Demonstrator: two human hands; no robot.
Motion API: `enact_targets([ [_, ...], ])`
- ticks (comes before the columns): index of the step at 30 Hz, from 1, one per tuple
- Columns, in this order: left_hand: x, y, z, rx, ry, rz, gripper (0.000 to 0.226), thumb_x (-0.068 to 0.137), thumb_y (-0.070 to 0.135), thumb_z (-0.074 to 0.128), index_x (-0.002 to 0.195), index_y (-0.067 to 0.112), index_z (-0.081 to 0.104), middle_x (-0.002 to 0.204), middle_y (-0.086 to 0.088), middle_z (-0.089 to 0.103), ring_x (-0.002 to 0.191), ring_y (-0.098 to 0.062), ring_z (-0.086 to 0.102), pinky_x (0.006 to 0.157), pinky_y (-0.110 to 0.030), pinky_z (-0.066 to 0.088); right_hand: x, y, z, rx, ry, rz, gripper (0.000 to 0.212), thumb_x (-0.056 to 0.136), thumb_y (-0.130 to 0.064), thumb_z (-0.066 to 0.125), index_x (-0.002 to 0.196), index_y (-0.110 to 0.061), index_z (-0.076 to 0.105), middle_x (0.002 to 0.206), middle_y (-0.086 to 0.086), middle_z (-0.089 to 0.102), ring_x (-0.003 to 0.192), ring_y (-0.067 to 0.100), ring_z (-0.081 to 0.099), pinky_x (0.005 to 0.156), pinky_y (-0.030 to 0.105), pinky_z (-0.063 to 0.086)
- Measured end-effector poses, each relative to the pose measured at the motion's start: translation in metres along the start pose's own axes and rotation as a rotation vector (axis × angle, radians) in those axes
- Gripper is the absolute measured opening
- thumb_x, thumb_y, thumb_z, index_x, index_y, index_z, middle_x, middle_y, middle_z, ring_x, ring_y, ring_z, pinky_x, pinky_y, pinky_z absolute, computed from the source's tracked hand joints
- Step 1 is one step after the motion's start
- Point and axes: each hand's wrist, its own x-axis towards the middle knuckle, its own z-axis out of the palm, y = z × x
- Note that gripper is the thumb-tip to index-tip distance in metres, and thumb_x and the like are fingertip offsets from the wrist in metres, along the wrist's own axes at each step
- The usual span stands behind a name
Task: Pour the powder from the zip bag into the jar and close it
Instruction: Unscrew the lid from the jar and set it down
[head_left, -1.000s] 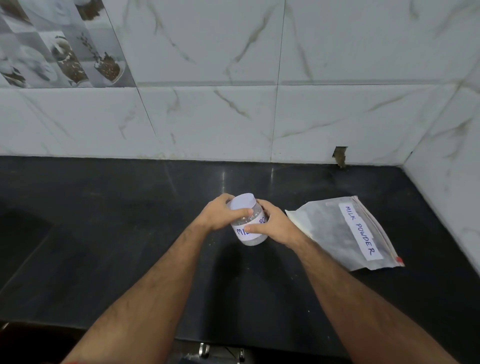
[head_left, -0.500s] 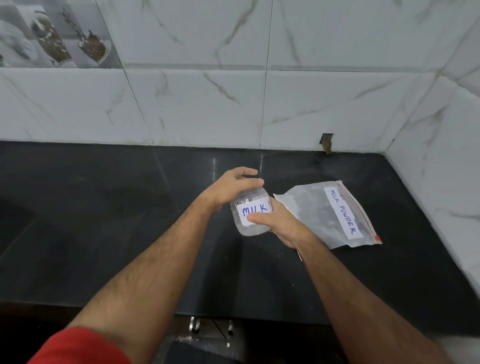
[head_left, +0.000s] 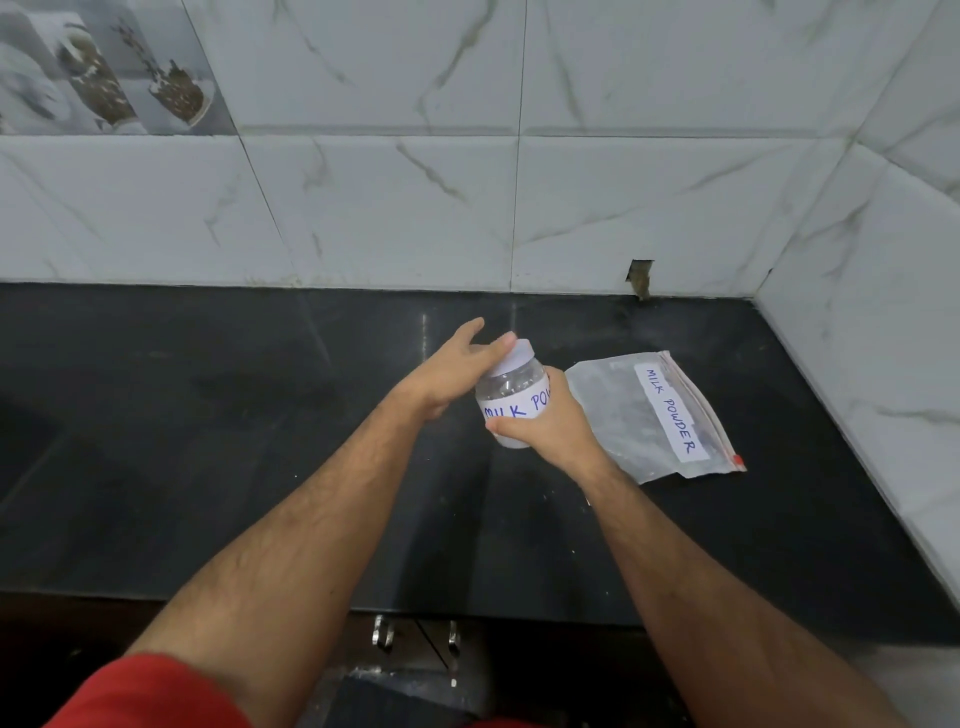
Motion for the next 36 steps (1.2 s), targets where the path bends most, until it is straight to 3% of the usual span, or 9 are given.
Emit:
enact_targets([
  [2, 0.0, -0.007, -0.011, -0.002, 0.015, -0.023, 0.085, 0.096, 0.03, 0.064, 0.16, 0.02, 0.009, 0.115, 0.013, 0.064, 0.129, -0.019, 0.054, 0.117, -0.04, 0.033, 0.002, 0.003, -0.004, 0.018, 0.013, 0.017, 0.087, 0.058, -0.036, 0.093, 0.13, -0.025, 0.046, 0.115, -0.008, 0.063, 0.102, 0.013, 0.065, 0.083, 0.029, 0.059],
  [5, -0.005, -0.012, -0.012, 0.055, 0.131, 0.018, 0.086, 0.092, 0.019, 0.069, 0.159, 0.017, 0.015, 0.123, 0.0, 0.069, 0.121, -0.018, 0.059, 0.109, -0.035, 0.039, -0.001, 0.006, -0.007, 0.016, 0.028, 0.015, 0.083, 0.063, -0.03, 0.093, 0.132, -0.023, 0.047, 0.118, -0.005, 0.062, 0.104, 0.015, 0.063, 0.087, 0.031, 0.059],
  [11, -0.008, -0.003, 0.001, 0.078, 0.083, 0.066, 0.101, 0.082, 0.032, 0.08, 0.159, 0.025, 0.016, 0.157, -0.013, 0.038, 0.137, -0.025, 0.047, 0.104, -0.036, 0.045, -0.013, 0.0, 0.006, -0.038, -0.048, -0.024, 0.078, 0.061, -0.035, 0.093, 0.123, -0.03, 0.045, 0.111, -0.012, 0.061, 0.1, 0.011, 0.063, 0.075, 0.018, 0.053],
  [15, -0.009, 0.004, 0.009, 0.085, 0.129, 0.073, 0.083, 0.093, 0.041, 0.066, 0.158, 0.021, 0.019, 0.162, -0.015, 0.028, 0.148, -0.024, 0.033, 0.115, -0.041, 0.038, -0.013, -0.001, 0.013, -0.051, 0.016, -0.019, 0.078, 0.058, -0.04, 0.092, 0.122, -0.03, 0.048, 0.111, -0.011, 0.064, 0.098, 0.011, 0.064, 0.077, 0.023, 0.055],
  [18, -0.007, 0.003, 0.001, 0.094, 0.204, 0.041, 0.07, 0.097, 0.039, 0.059, 0.156, 0.019, 0.027, 0.154, -0.014, 0.041, 0.14, -0.025, 0.044, 0.114, -0.041, 0.039, -0.007, 0.003, 0.009, -0.094, 0.045, -0.011, 0.081, 0.056, -0.043, 0.091, 0.124, -0.029, 0.049, 0.11, -0.01, 0.064, 0.097, 0.012, 0.064, 0.083, 0.033, 0.059],
  [21, -0.009, -0.001, -0.012, 0.156, 0.269, 0.028, 0.073, 0.089, 0.026, 0.071, 0.152, 0.017, 0.036, 0.133, -0.011, 0.062, 0.121, -0.024, 0.061, 0.108, -0.04, 0.045, -0.004, 0.004, 0.006, -0.112, 0.051, 0.003, 0.082, 0.054, -0.045, 0.089, 0.124, -0.03, 0.048, 0.109, -0.01, 0.064, 0.095, 0.012, 0.064, 0.085, 0.038, 0.06],
  [26, -0.012, -0.01, -0.017, 0.236, 0.244, 0.006, 0.083, 0.075, 0.035, 0.085, 0.146, 0.015, 0.045, 0.133, -0.01, 0.06, 0.117, -0.023, 0.061, 0.1, -0.035, 0.048, -0.003, 0.001, 0.012, -0.141, 0.034, -0.009, 0.084, 0.059, -0.042, 0.091, 0.129, -0.026, 0.047, 0.114, -0.007, 0.063, 0.099, 0.014, 0.063, 0.085, 0.035, 0.059],
  [31, -0.005, -0.009, -0.009, 0.247, 0.226, 0.038, 0.084, 0.077, 0.05, 0.079, 0.147, 0.019, 0.045, 0.146, -0.009, 0.05, 0.127, -0.022, 0.055, 0.105, -0.038, 0.047, -0.006, -0.001, 0.025, -0.165, -0.01, -0.034, 0.091, 0.047, -0.058, 0.086, 0.125, -0.031, 0.048, 0.113, -0.011, 0.065, 0.099, 0.011, 0.064, 0.085, 0.034, 0.06],
  [36, -0.001, -0.009, -0.013, 0.376, 0.094, 0.044, 0.073, 0.078, 0.055, 0.074, 0.137, 0.017, 0.054, 0.132, 0.0, 0.062, 0.113, -0.019, 0.064, 0.098, -0.039, 0.054, -0.003, 0.001, 0.029, -0.173, -0.026, -0.04, 0.094, 0.043, -0.059, 0.085, 0.125, -0.033, 0.047, 0.114, -0.011, 0.064, 0.101, 0.012, 0.064, 0.088, 0.038, 0.06],
])
